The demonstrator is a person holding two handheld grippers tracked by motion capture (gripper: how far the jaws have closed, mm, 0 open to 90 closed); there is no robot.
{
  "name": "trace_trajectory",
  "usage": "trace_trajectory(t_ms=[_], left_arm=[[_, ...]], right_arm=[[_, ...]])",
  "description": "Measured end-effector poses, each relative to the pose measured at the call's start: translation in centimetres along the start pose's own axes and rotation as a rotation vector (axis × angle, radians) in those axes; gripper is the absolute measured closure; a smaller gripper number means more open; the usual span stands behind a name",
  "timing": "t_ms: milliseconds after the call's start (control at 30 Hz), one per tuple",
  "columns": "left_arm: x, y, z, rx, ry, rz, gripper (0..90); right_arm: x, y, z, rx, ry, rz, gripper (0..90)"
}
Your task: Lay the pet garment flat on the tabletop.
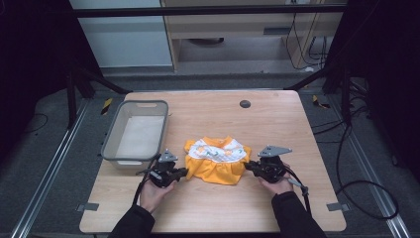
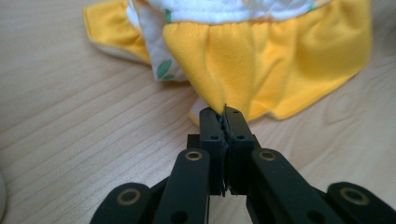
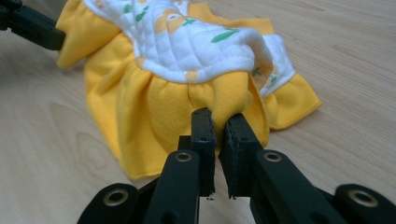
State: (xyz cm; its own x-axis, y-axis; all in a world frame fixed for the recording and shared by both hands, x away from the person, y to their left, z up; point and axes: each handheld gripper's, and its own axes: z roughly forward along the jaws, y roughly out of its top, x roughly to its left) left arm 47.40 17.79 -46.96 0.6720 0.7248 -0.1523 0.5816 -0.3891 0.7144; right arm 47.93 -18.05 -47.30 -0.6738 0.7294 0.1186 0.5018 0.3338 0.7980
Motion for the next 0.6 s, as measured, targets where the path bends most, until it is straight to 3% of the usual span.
trace_trajectory(t_ms=[33, 167, 267, 367, 400, 433, 467, 500, 567, 600], left_arm=[[0.0, 0.0, 0.0, 0.000, 0.000, 0.000, 88.1], [-1.0, -0.1, -3.7, -0.050, -0.041, 0.024, 88.1], [-1.4, -1.0, -5.5, -0.044, -0.062, 0.020, 88.0], [-1.5, -1.8, -5.8, -0.023, -0.064, 0.018, 87.9], [-1.8, -2.7, -5.9, 0.015, -0.075, 0.011, 87.7], [-1.8, -2.7, -5.9, 0.015, -0.075, 0.011, 87.6], [-2.2, -3.7, -5.6, 0.056, -0.081, 0.014, 87.3], [-2.2, -3.7, -5.6, 0.056, -0.081, 0.014, 87.2], [-2.7, -4.1, -5.0, 0.084, -0.068, 0.032, 86.1], [-3.0, -4.2, -4.4, 0.108, -0.039, 0.054, 84.6]], right_arm=[[0.0, 0.0, 0.0, 0.000, 0.000, 0.000, 83.4], [0.9, 0.3, -2.4, -0.015, 0.038, -0.001, 83.1], [1.9, 0.2, -4.4, -0.022, 0.076, 0.000, 82.2], [2.6, -0.5, -5.2, -0.007, 0.108, 0.006, 81.9], [2.9, -1.0, -5.5, 0.011, 0.120, 0.014, 82.0], [2.9, -1.0, -5.5, 0.011, 0.120, 0.014, 82.0], [3.3, -1.8, -5.7, 0.044, 0.129, 0.027, 81.8], [3.3, -1.8, -5.7, 0.044, 0.129, 0.027, 81.8], [3.5, -2.8, -5.4, 0.094, 0.105, 0.042, 80.2], [3.5, -3.0, -5.1, 0.110, 0.088, 0.048, 78.9]])
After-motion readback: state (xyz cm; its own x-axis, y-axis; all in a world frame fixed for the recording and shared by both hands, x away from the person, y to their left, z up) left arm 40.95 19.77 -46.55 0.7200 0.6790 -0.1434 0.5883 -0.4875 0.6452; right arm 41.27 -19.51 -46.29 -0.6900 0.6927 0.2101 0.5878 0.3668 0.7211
